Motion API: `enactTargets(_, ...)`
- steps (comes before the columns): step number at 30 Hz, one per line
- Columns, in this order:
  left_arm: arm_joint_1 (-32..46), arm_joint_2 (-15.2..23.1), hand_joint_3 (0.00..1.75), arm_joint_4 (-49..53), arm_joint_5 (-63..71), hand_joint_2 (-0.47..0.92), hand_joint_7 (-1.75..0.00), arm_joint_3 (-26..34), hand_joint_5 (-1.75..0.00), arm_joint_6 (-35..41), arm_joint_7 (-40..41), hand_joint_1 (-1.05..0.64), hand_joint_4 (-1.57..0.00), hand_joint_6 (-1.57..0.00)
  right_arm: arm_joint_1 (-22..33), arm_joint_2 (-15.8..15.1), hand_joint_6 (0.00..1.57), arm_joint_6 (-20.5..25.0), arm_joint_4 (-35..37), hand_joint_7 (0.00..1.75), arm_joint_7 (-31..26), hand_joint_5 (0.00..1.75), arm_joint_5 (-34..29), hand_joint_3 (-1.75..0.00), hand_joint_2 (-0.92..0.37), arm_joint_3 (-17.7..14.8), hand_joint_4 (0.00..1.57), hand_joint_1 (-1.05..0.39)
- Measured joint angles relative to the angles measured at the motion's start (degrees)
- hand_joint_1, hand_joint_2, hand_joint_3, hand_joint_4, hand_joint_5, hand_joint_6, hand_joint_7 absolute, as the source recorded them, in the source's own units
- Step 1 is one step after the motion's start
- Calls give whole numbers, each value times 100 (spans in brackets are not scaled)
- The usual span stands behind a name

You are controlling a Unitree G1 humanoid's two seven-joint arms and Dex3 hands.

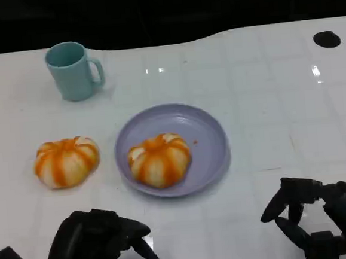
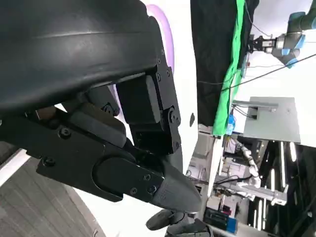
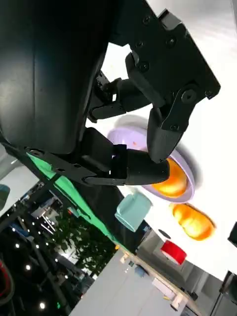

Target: Grasp the bread from the table and place it into the plate.

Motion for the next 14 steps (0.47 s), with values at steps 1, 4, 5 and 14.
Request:
enactTargets(1,-1,2,0,21,-4,89,0,19,-96,0,-19,-95,-121,-155,-26,11,77,-27,36,128,-4,175,0,-99,-55,-2,77,-29)
enactTargets(4,-15,6,0,71,-23,89,0,75,-96,0,-64,-95,-121,-155,-106,36,77,-159,177,129,-28,175,-10,-100,-54,-6,76,-30)
enactTargets(5,-21,7,0,91,-23,89,0,84,-96,-4,-66,-95,-121,-155,-122,44,77,-195,218,129,-28,175,-11,-100,-53,-5,76,-30)
enactTargets(14,-50,7,0,162,6,90,-1,96,-98,-69,-66,-97,-121,-157,-150,113,75,-316,364,131,1,174,-6,-104,-50,18,75,-29)
